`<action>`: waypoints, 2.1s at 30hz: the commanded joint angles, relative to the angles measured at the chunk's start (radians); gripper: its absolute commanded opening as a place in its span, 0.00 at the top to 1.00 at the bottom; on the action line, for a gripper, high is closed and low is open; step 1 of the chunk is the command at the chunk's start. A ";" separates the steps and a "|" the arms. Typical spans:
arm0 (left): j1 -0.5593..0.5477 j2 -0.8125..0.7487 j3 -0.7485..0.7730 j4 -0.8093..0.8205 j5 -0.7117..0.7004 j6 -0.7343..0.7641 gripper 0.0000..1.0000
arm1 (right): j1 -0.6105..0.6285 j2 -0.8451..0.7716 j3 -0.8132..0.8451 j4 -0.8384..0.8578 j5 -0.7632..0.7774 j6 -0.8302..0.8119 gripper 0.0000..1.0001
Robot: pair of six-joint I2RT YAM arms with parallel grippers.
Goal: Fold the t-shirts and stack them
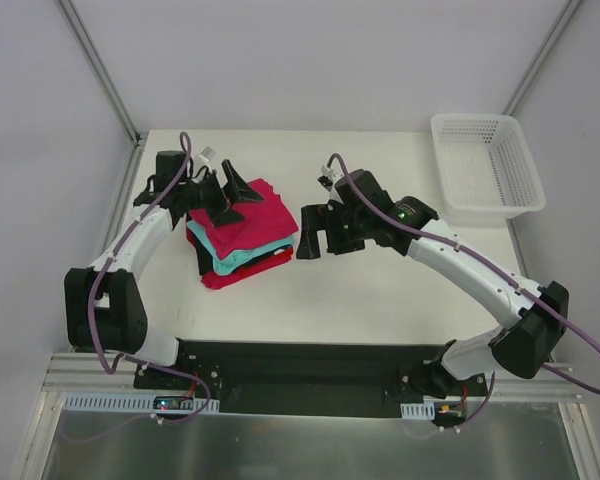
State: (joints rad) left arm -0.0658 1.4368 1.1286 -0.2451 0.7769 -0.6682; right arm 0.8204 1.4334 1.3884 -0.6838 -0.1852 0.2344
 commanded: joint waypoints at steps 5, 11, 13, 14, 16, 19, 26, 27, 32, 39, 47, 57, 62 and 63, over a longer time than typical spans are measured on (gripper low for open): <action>-0.011 0.123 -0.248 0.500 0.222 -0.260 0.01 | -0.023 -0.073 -0.017 0.033 -0.034 -0.009 0.04; -0.016 0.143 -0.368 0.650 0.256 -0.367 0.01 | -0.035 -0.091 -0.038 0.029 -0.033 -0.006 0.04; -0.015 0.120 -0.397 0.647 0.252 -0.366 0.01 | -0.038 -0.094 -0.042 0.026 -0.030 -0.010 0.04; -0.015 0.110 -0.397 0.647 0.248 -0.369 0.01 | -0.041 -0.099 -0.042 0.021 -0.025 -0.012 0.04; -0.015 0.076 -0.362 0.642 0.254 -0.395 0.01 | -0.043 -0.099 -0.042 0.018 -0.025 -0.015 0.04; -0.026 0.028 -0.265 0.601 0.252 -0.430 0.01 | -0.046 -0.096 -0.042 0.018 -0.030 -0.014 0.04; -0.100 -0.105 -0.228 0.374 0.155 -0.380 0.01 | -0.055 -0.131 -0.068 0.020 -0.019 -0.012 0.04; -0.130 -0.128 -0.222 0.275 0.106 -0.314 0.01 | -0.058 -0.137 -0.083 0.018 -0.019 -0.014 0.04; -0.157 -0.179 -0.286 0.133 0.044 -0.143 0.01 | -0.076 -0.172 -0.130 0.027 -0.026 -0.014 0.04; -0.239 -0.144 -0.457 0.354 0.065 -0.260 0.01 | -0.104 -0.286 -0.167 -0.032 0.033 -0.020 0.04; -0.307 -0.294 -0.372 -0.165 -0.443 -0.045 0.01 | -0.125 -0.372 -0.176 -0.089 0.067 -0.026 0.04; -0.307 -0.410 -0.332 -0.361 -0.632 -0.019 0.01 | -0.127 -0.320 -0.192 -0.057 0.026 -0.012 0.04; -0.301 -0.463 -0.256 -0.506 -0.858 -0.005 0.01 | -0.129 -0.317 -0.186 -0.056 0.015 -0.014 0.04; -0.296 -0.451 -0.225 -0.528 -0.889 -0.001 0.01 | -0.129 -0.317 -0.189 -0.054 0.012 -0.014 0.04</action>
State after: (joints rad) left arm -0.3717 1.0111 0.8017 -0.6296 0.1024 -0.6991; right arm 0.6971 1.1240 1.1873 -0.7471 -0.1482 0.2234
